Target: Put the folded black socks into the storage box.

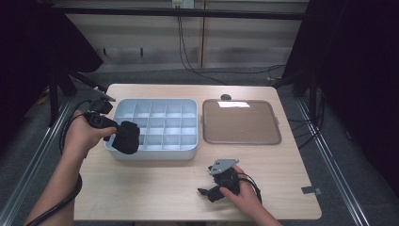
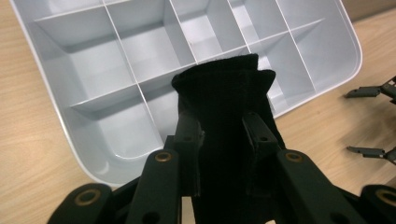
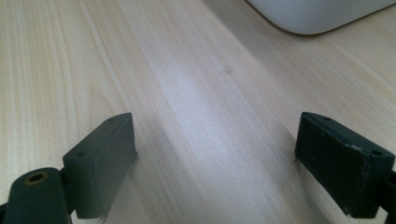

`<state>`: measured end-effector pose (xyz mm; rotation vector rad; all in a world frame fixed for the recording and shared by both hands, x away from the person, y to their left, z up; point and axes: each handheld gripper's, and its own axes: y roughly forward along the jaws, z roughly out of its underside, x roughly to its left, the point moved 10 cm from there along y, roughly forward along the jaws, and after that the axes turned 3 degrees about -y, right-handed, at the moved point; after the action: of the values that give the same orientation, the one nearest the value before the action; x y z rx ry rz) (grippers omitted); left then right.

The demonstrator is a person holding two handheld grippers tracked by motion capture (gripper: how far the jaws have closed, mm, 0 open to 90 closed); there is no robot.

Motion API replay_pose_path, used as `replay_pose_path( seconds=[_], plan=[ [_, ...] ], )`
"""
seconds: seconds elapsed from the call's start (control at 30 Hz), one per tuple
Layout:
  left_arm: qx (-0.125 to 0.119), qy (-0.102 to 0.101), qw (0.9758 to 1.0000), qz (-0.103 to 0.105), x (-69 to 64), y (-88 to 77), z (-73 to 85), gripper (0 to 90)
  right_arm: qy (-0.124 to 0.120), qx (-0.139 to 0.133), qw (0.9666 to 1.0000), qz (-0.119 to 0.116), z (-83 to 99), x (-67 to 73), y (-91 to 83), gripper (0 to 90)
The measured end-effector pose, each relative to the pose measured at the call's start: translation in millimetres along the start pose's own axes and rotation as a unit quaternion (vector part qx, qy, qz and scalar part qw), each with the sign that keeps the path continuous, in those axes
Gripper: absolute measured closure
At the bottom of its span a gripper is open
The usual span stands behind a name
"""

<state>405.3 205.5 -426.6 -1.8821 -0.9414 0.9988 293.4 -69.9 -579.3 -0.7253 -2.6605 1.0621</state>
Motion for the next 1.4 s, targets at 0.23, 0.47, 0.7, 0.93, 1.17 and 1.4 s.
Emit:
replay_pose_path(
  seconds=[0.23,0.47,0.7,0.93,1.17,1.4],
  plan=[
    [-0.018,-0.009,0.9998,-0.005,7.8,-3.6,-10.8,71.3,0.0,0.0,1.0,-0.001,0.0,0.2,0.0,11.7],
    [-0.024,-0.017,0.9995,-0.013,22.1,2.0,-14.6,71.2,-0.002,0.001,1.0,-0.001,0.3,0.1,-0.1,11.8],
    [-0.019,-0.021,0.9988,-0.041,38.8,9.6,-10.3,71.2,-0.002,0.0,1.0,-0.002,0.2,0.5,0.0,11.8],
    [-0.01,-0.029,0.9982,-0.051,49.1,14.0,-4.4,71.1,-0.002,0.0,1.0,-0.002,0.1,0.5,0.0,11.7],
    [-0.002,-0.029,0.998,-0.057,54.6,22.4,-0.8,71.0,-0.002,-0.001,1.0,0.001,0.1,0.0,-0.1,11.7],
    [0.008,-0.033,0.9971,-0.068,61.4,30.5,3.8,70.8,-0.004,-0.001,1.0,-0.001,0.1,0.2,0.0,11.7]
  ],
)
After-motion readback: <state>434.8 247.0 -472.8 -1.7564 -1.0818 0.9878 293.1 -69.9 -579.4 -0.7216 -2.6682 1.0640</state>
